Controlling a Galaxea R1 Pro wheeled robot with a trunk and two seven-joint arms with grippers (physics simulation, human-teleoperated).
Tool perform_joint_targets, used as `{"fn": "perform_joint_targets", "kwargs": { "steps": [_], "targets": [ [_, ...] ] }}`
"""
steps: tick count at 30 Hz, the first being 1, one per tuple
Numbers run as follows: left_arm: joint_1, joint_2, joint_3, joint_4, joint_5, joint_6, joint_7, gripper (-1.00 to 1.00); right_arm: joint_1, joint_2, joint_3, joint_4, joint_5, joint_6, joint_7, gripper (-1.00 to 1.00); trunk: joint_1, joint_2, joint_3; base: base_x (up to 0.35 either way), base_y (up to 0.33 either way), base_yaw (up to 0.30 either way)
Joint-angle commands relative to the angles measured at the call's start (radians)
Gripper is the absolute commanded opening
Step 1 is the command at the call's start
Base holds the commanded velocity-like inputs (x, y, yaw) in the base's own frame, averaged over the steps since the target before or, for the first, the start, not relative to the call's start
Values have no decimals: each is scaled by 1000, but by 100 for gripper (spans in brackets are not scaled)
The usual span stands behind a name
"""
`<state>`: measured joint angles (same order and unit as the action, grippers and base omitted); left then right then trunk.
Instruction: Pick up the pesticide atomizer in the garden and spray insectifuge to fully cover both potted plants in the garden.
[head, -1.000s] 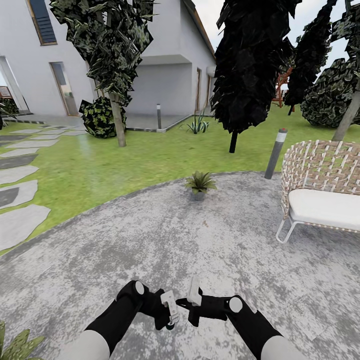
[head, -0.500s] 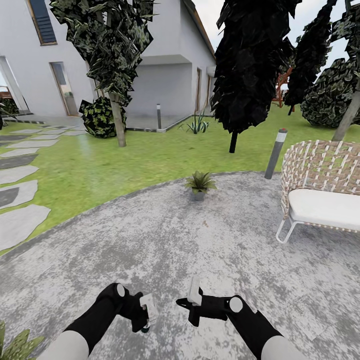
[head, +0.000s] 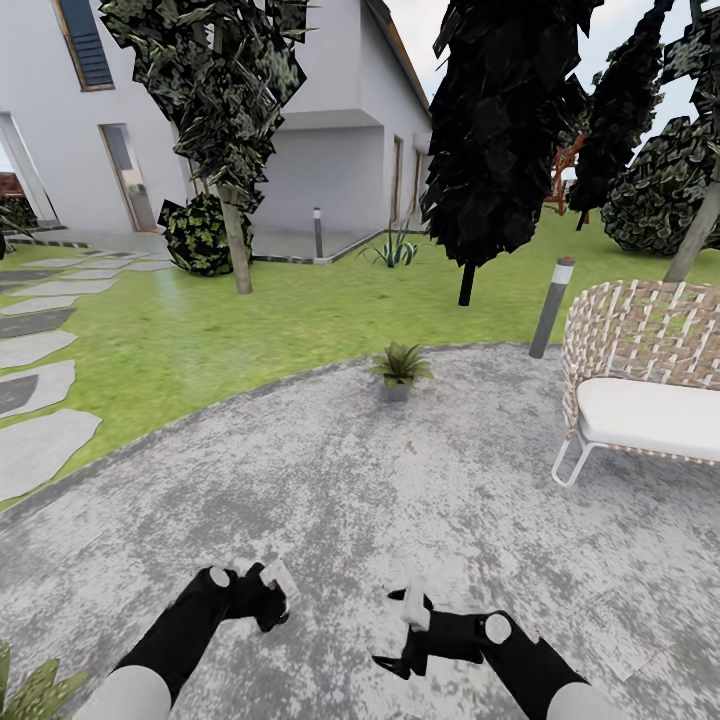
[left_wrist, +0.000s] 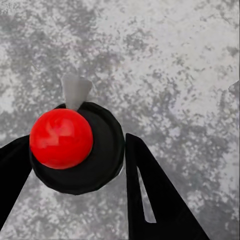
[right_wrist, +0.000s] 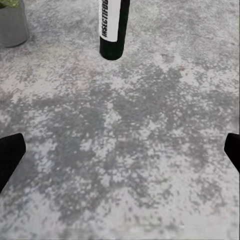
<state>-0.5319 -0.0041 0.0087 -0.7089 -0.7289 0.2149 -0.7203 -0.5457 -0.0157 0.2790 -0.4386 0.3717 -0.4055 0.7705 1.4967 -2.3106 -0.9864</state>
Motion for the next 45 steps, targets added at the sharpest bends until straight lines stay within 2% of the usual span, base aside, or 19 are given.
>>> {"fn": "perform_joint_targets", "kwargs": {
  "steps": [1, 4, 6, 9, 13, 16, 18, 20, 22, 24, 25, 26, 28, 29, 33, 36, 37, 39, 45],
  "targets": [
    [0, -15, 2, 8, 39, 6, 40, -100, 0, -3, -22, 48, -1, -5, -20, 100, 0, 0, -1, 0, 0, 0],
    [1, -33, 0, 41, 127, 5, 147, -100, 1, -13, -83, 126, -11, -8, -86, 100, 0, 0, -1, 0, 0, 0],
    [1, -49, 1, 71, 177, 4, 225, -100, 1, -35, -114, 157, -14, -8, -124, 100, 0, 0, -1, 0, 0, 0],
    [1, -65, 0, 131, 227, -10, 323, -100, 2, -50, -152, 173, -14, -9, -203, 100, 0, 0, -1, 0, 0, 0],
    [0, -69, 2, 200, 277, -115, 367, -100, 2, -53, -166, 175, -15, -9, -329, 100, 0, 0, -1, 0, 0, 0],
    [0, -71, 3, 261, 308, -142, 424, -100, 3, -53, -169, 181, -19, -8, -444, 100, 0, 0, -1, 0, 0, 0],
    [1, -76, 3, 321, 340, -182, 494, -100, 3, -47, -169, 224, -72, -7, -593, 100, 0, 0, -1, 0, 0, 0],
    [1, -83, 3, 374, 361, -245, 559, -100, 4, -42, -168, 275, -136, -10, -697, 100, 0, 0, -1, 0, 0, 0],
    [1, -87, 3, 427, 375, -292, 625, -100, 7, -41, -169, 298, -183, -21, -739, 100, 0, 0, -1, 0, 0, 0],
    [1, -95, 3, 476, 399, -312, 668, -100, 18, -46, -170, 307, -237, -63, -753, 100, 0, 0, -1, 0, 0, 0],
    [2, -98, 3, 490, 408, -318, 676, -100, 26, -48, -170, 308, -276, -91, -755, 100, 0, 0, -1, 0, 0, 0],
    [4, -102, 3, 502, 415, -331, 683, -100, 44, -50, -169, 310, -336, -130, -757, 100, 0, 0, -1, 0, 0, 0],
    [24, -104, 2, 510, 421, -359, 689, -100, 73, -55, -168, 310, -398, -169, -756, 100, 0, 0, -1, 0, 0, 0],
    [42, -104, 2, 512, 423, -376, 690, -100, 82, -72, -166, 309, -416, -180, -755, 100, 0, 0, -1, 0, 0, 0],
    [59, -101, 2, 530, 423, -389, 691, -100, 88, -91, -162, 310, -428, -187, -755, 100, 0, 0, -1, 0, 0, 0],
    [61, -95, 2, 557, 424, -400, 691, -100, 89, -92, -166, 309, -432, -187, -759, 100, 0, 0, -1, 0, 0, 0],
    [62, -92, 2, 565, 428, -443, 691, -100, 90, -94, -166, 312, -432, -187, -760, 100, 0, 0, -1, 0, 0, 0],
    [79, -92, 2, 565, 433, -462, 691, -100, 98, -92, -165, 326, -433, -185, -759, 100, 0, 0, -1, 0, 0, 0],
    [81, -93, 2, 566, 433, -463, 692, -100, 99, -88, -165, 396, -434, -185, -759, 100, 0, 0, -1, 1, 0, 0]
  ]
}}
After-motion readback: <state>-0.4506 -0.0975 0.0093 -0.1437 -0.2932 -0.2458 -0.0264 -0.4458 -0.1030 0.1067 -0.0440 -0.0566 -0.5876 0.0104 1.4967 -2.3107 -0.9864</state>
